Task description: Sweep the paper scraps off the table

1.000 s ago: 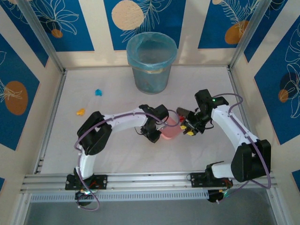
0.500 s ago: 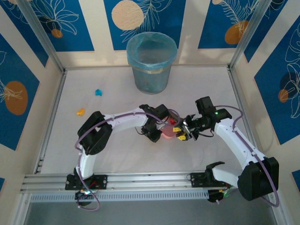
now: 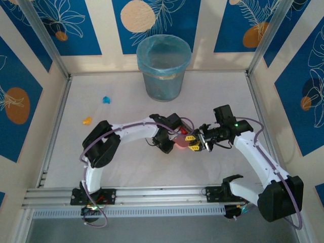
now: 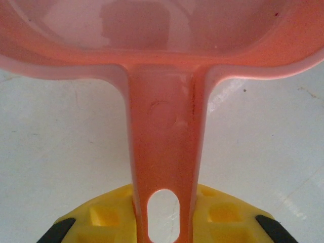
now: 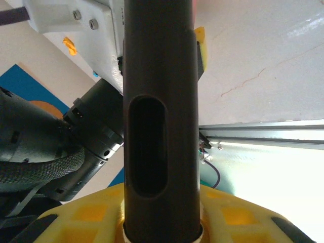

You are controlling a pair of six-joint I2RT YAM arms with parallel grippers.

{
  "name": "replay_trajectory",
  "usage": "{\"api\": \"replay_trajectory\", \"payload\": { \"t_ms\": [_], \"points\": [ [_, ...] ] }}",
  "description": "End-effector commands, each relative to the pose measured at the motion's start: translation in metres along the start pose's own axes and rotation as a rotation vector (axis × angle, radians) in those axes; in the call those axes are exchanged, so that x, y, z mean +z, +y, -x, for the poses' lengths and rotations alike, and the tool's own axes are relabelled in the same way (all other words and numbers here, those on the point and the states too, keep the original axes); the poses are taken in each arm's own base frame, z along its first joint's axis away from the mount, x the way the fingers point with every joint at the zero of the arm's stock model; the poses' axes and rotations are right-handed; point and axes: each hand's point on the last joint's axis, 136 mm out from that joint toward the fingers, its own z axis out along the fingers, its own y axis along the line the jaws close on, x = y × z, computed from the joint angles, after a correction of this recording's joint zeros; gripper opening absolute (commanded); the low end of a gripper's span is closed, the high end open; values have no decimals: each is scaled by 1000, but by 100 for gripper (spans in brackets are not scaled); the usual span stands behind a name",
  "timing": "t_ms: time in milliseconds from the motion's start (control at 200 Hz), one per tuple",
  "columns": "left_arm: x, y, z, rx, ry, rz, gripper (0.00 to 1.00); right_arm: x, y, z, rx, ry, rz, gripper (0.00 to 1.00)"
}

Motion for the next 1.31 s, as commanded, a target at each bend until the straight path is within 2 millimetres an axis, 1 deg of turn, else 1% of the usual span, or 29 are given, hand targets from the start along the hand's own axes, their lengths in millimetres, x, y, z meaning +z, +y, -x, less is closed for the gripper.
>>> {"api": "replay_trajectory", "payload": {
  "t_ms": [0, 140, 250, 400, 575, 745, 835, 925, 1130, 1300],
  "points": [
    [0, 4, -4, -16, -2, 30, 0, -11, 8, -18, 41, 62, 39, 0],
    [-10, 4, 4, -8, -54, 32, 0, -20, 10, -17, 37, 39, 43, 0],
    [-18, 5, 10, -4, -98, 42, 0, -37, 10, -13, 17, -53, 29, 0],
    [-28, 8, 16, 3, -155, 59, 0, -56, 15, -7, 9, -142, 61, 0],
    [-37, 10, 19, 13, -205, 72, 0, -70, 13, 1, 27, -204, 69, 0],
    [-52, 9, 20, 29, -249, 73, 0, -87, 10, 14, 12, -316, 45, 0],
    [-63, 8, 19, 37, -270, 68, 0, -95, 7, 25, 0, -384, 17, 0],
    [-75, 7, 17, 43, -290, 65, 0, -97, 5, 33, -21, -424, 0, 0],
    [-115, 4, 22, -6, -367, 56, 0, -98, -4, 41, -80, -456, -36, 0],
    [-147, 4, 22, -45, -405, 61, 0, -102, -18, 55, -114, -553, -63, 0]
  ]
}}
